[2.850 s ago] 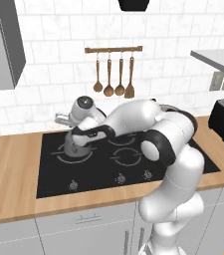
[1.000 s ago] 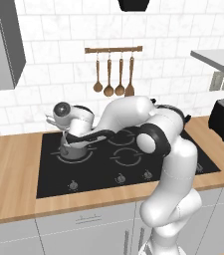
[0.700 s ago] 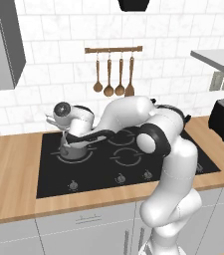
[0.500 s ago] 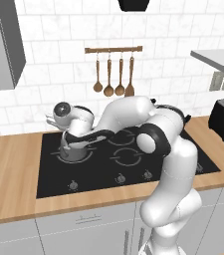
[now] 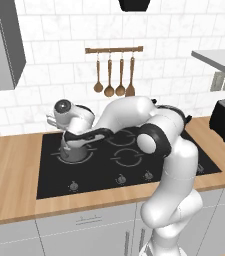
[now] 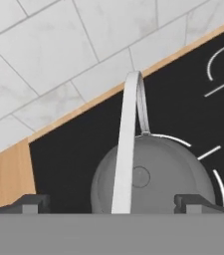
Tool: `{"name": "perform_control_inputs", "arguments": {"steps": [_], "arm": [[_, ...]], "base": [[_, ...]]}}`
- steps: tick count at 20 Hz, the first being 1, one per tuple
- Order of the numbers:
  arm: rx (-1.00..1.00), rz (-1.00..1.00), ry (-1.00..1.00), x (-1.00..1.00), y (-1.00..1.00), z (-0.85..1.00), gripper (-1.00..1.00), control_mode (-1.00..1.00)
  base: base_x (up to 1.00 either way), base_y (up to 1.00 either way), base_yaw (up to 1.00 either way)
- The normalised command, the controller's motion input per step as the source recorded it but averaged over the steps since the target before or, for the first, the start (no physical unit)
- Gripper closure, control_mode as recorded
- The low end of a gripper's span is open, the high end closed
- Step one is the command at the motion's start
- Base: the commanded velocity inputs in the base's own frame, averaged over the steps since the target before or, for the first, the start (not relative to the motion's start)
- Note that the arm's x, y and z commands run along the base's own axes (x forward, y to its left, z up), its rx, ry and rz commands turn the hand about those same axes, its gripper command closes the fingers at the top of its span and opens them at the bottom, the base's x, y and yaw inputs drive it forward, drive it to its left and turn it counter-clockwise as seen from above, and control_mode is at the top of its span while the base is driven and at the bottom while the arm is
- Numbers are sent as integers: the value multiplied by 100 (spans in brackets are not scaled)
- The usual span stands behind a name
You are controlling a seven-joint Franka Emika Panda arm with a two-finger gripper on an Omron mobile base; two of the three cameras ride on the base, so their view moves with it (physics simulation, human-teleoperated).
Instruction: Pick the kettle from the counter and place it on a stove burner. Then turn the burner on.
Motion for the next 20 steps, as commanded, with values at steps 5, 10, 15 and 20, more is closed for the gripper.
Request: {"name": "perform_control_inputs", "arguments": {"steps": [5, 10, 15, 20], "arm": [[0, 0, 3, 0, 0, 24, -100, -100], [0, 0, 6, 0, 0, 39, -100, -100], [0, 0, 4, -21, -9, 13, -100, -100], [0, 0, 0, -62, -30, 0, -100, -100]], "base": [[0, 0, 0], [0, 0, 0], [0, 0, 0], [0, 0, 0]]}}
